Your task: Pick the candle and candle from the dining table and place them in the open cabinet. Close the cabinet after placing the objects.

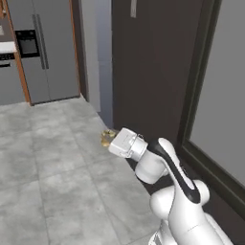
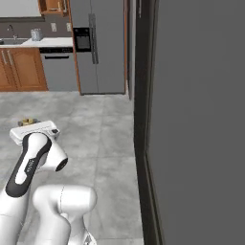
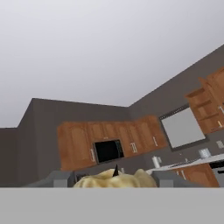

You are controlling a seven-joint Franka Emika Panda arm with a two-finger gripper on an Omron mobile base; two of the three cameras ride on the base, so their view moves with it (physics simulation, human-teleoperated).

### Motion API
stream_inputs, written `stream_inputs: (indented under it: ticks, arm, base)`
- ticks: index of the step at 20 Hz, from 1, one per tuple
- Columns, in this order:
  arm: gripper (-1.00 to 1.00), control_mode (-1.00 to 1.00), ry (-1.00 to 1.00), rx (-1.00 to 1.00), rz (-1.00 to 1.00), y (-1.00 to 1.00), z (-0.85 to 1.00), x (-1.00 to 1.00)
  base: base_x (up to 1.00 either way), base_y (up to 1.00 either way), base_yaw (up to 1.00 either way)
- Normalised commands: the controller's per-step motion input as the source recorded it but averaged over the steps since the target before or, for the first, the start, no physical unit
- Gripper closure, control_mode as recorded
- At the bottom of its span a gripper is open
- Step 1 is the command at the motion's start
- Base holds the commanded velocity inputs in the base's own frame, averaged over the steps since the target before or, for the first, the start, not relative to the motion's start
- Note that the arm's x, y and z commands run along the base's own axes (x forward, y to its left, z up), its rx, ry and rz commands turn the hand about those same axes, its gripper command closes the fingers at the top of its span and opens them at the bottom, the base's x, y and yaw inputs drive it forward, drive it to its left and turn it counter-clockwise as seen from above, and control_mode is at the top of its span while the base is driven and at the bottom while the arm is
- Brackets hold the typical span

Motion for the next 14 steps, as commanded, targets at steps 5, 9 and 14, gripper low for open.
stream_inputs:
  ticks: [5,9,14]
  arm:
    - [1.00,1.00,0.00,0.00,0.00,0.00,0.00,0.00]
    - [1.00,1.00,0.00,0.00,0.00,0.00,0.00,0.00]
    - [1.00,1.00,0.00,0.00,0.00,0.00,0.00,0.00]
  base:
    - [0.00,0.00,-0.01]
    - [0.19,0.08,0.00]
    - [0.85,0.41,-0.02]
